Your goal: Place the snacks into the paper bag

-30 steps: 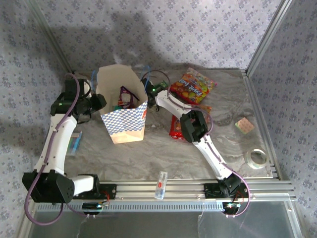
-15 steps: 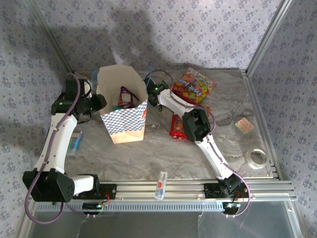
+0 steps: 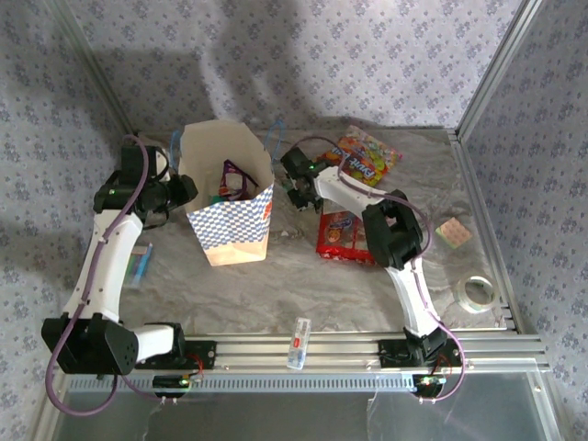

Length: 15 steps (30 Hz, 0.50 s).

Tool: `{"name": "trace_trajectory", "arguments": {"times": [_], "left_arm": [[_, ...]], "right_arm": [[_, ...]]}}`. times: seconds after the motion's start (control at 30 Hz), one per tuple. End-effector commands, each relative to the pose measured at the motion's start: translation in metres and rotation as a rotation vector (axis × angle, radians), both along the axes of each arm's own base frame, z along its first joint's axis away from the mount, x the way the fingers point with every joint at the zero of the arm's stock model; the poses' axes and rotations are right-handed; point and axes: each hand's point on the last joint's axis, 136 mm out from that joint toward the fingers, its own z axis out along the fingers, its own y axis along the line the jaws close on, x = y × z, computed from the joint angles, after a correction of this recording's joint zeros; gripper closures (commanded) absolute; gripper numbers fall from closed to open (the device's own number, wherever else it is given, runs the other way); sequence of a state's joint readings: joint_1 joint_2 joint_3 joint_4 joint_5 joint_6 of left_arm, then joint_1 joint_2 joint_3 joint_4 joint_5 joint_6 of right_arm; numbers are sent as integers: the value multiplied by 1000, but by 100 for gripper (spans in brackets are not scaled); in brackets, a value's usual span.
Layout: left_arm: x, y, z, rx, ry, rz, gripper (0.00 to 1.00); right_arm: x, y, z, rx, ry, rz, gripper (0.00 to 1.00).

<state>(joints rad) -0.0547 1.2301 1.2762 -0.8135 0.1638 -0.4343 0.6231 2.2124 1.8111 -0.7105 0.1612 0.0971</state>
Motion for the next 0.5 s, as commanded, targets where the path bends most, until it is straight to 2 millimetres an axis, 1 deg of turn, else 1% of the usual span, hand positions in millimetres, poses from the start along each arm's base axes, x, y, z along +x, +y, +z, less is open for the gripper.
{"name": "trace_trajectory", "arguments": {"times": [0.0, 0.13, 0.47], "left_arm": [[-4, -1, 22, 6, -54, -10, 63], [-4, -3, 21, -5, -49, -12, 63], [-9, -3, 26, -14, -66, -9, 63]], "right_arm": [[-22, 5, 14, 96, 46, 16, 80], [-33, 1, 19, 114, 54, 13, 85], [-50, -3, 41, 190, 38, -6, 87]]}}
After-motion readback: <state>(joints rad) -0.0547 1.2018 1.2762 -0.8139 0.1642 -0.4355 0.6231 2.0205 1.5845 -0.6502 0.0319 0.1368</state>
